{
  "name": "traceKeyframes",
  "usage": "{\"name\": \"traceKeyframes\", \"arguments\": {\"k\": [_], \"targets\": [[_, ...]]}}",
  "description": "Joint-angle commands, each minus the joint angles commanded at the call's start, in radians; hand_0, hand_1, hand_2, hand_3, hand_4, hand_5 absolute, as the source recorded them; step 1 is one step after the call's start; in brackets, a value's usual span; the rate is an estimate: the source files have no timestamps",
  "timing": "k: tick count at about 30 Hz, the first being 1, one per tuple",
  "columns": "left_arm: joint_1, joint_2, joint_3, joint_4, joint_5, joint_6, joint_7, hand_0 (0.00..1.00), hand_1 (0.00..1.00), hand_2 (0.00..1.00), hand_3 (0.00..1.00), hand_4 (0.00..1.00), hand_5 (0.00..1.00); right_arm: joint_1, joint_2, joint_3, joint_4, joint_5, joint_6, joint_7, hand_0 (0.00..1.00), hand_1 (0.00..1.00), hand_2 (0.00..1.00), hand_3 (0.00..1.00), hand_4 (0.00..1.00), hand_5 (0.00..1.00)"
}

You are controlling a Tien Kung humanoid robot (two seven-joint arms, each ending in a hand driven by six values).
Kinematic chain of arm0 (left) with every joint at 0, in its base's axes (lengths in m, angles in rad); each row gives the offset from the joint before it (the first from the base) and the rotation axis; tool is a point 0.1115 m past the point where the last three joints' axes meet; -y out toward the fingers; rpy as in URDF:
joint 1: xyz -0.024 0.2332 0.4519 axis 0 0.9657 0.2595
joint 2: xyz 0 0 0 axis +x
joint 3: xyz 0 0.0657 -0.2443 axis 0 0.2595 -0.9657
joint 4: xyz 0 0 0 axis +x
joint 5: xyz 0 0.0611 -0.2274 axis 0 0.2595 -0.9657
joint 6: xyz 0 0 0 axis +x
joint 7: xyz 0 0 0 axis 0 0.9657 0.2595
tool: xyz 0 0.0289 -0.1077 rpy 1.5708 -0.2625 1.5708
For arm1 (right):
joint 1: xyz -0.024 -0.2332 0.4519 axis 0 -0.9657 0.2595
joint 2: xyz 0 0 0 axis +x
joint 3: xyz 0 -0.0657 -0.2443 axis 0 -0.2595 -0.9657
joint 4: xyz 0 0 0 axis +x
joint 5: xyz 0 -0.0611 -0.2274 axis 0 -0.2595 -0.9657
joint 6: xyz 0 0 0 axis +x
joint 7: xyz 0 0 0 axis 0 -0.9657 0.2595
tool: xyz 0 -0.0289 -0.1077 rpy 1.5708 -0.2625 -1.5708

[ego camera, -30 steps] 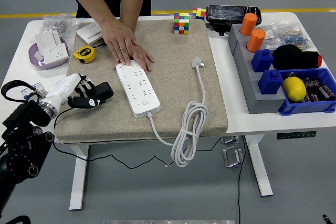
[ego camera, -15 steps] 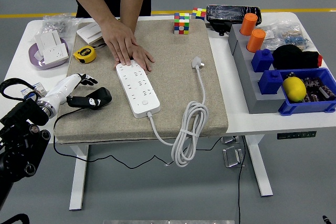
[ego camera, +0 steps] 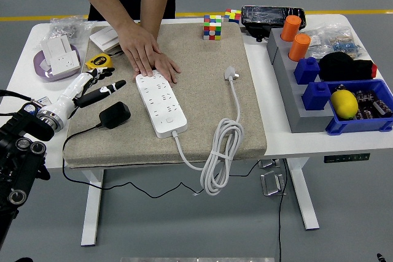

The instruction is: Pick up the plug,place it near the board,insert it into the board,press the button

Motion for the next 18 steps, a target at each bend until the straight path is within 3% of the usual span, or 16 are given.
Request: {"name": "traceKeyframes", "arguments": {"k": [3,9,11,16,17,18], "targets": [[0.013,-0.009,-0.022,-0.037,-0.134,0.009,0.056,0.998,0.998,0.964,0.949,0.998,0.998,-0.002,0.001,-0.002,0.0,0.002,0.0,0.0,0.784,0.729,0.731,0.756,0.998,0.998],[0.017,-0.01,-0.066,-0.062,-0.387,0.037,0.11,0.998,0.998,0.964,0.961,0.998,0.998,0.001,0.0,0.003,0.0,0.0,0.0,0.001,0.784,0.729,0.73,0.756,0.998,0.998],[0.015,-0.011,-0.082,-0.055,-0.465,0.05,0.123,0.99,0.966,0.92,0.925,0.998,0.998,0.001,0.0,0.002,0.0,0.002,0.0,0.001,0.784,0.729,0.73,0.756,0.998,0.998],[0.011,-0.014,-0.113,-0.009,-0.673,0.072,0.121,0.99,0.966,0.92,0.925,0.998,0.998,0.0,0.001,0.004,-0.001,0.001,0.0,0.001,0.784,0.729,0.73,0.756,0.998,0.998],[0.011,-0.015,-0.121,0.008,-0.719,0.069,0.115,0.918,0.927,0.886,0.881,0.998,0.998,0.0,0.001,0.006,-0.001,0.001,0.0,0.001,0.784,0.729,0.731,0.756,0.998,0.998],[0.011,-0.015,-0.125,0.019,-0.764,0.069,0.109,0.918,0.927,0.886,0.881,0.998,0.998,0.0,0.001,0.006,-0.001,0.001,0.0,0.001,0.784,0.729,0.731,0.756,0.998,0.998]]}}
